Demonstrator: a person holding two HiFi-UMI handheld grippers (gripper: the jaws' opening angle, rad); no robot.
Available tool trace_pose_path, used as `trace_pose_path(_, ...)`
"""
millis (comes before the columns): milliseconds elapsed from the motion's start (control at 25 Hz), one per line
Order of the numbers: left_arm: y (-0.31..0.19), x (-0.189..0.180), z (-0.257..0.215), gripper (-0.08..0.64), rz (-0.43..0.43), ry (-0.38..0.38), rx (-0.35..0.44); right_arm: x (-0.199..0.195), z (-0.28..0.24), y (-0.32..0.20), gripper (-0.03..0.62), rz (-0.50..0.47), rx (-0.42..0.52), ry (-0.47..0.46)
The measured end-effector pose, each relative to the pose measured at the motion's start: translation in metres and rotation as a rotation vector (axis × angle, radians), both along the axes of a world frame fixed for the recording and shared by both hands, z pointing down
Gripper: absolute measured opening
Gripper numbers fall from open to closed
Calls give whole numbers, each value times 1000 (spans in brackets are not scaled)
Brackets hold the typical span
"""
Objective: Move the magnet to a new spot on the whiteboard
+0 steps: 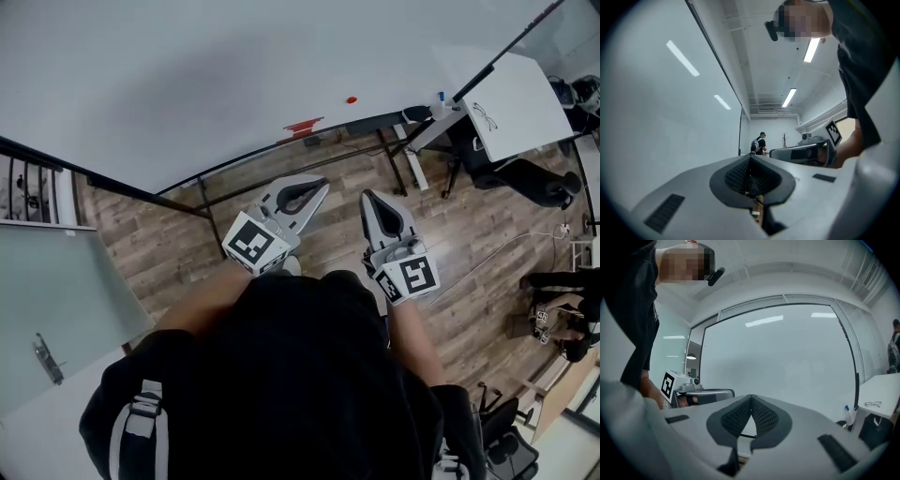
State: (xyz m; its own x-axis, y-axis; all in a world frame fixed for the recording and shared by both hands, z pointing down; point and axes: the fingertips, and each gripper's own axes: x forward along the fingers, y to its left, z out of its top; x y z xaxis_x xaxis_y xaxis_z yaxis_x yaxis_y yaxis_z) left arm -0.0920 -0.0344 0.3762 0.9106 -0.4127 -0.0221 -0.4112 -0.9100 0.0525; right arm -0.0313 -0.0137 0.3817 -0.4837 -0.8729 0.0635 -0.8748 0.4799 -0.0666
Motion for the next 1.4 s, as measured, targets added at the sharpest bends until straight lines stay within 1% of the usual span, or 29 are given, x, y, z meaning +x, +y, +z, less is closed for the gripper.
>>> trace_pose_path(120,-17,7,8,3,-8,-16,-1,12,8,-20,-6,12,-8,0)
trace_pose_path(280,-42,17,13,3,-51,-24,7,32,19,-54,-6,24,-11,-4)
trace_pose_path(440,-63,28,15,3,-112,-16,5,50,27,-86,-6,16,-14,8)
trace_pose_path(560,-83,39,19,3,-147,10,-13,63,37,-114,-6,6,-15,25)
trace_pose_path(680,-101,49,23,3,-181,25,-9,73,49,-141,-6,-3,-24,37)
trace_pose_path(840,-126,60,33,3,-251,22,6,81,63,-173,-6,-13,-28,37)
trace_pose_path(960,-146,63,44,3,-295,14,-4,86,76,-195,-5,-8,-23,62)
trace_pose_path(1080,-157,63,48,3,-325,9,-4,85,92,-211,-5,-7,-36,77)
trace_pose_path(1280,-173,61,58,3,-382,0,33,81,110,-235,-5,-3,-49,84)
trace_pose_path(1400,-182,61,70,3,-405,-15,28,79,118,-248,-5,3,-48,89)
